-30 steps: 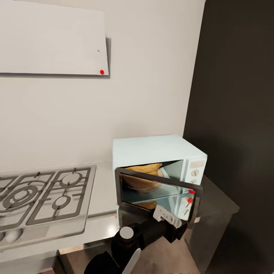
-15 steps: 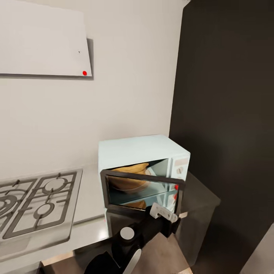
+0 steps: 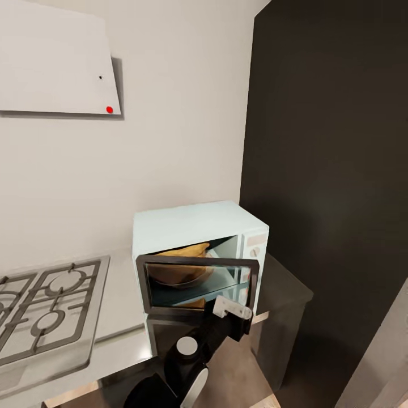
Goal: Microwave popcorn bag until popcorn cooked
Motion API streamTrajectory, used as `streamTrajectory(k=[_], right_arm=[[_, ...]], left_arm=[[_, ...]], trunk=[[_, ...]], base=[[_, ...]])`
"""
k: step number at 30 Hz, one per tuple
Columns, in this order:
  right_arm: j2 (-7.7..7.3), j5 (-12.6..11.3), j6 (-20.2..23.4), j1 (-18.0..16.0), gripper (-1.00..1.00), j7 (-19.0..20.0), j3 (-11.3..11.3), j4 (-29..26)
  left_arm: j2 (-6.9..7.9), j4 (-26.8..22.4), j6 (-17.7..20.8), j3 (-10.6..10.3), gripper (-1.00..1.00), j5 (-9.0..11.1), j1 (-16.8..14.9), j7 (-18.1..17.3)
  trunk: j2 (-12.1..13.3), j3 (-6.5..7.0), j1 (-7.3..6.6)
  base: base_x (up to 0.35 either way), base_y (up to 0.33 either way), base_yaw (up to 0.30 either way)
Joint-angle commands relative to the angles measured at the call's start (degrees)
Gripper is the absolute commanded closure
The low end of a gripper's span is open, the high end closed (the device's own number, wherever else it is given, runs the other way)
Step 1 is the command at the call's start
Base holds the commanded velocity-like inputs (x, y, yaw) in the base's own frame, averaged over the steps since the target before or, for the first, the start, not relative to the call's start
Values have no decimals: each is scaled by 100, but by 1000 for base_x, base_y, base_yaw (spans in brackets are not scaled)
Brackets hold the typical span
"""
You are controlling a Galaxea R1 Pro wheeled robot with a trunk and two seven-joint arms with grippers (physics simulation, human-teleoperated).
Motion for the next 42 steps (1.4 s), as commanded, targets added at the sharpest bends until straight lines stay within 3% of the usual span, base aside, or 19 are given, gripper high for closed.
streamTrajectory(k=[1,16,23,42], right_arm=[[-3,54,-35,-8,-100,12,-50,19],[15,61,-45,-8,-100,4,-46,20],[15,58,-45,-8,-100,4,-47,17],[20,64,-47,-8,-100,4,-41,20]], left_arm=[[2,-5,26,-7,-100,44,-6,56],[-4,-9,23,2,-100,36,-6,56],[4,0,-238,2,-100,20,-6,65],[3,-2,-247,2,-100,18,-6,69]], trunk=[[-5,-7,1],[-5,-7,1],[-5,-7,1],[-5,-7,1]], base=[[0,0,-1],[69,0,0],[130,0,0],[113,0,0]])
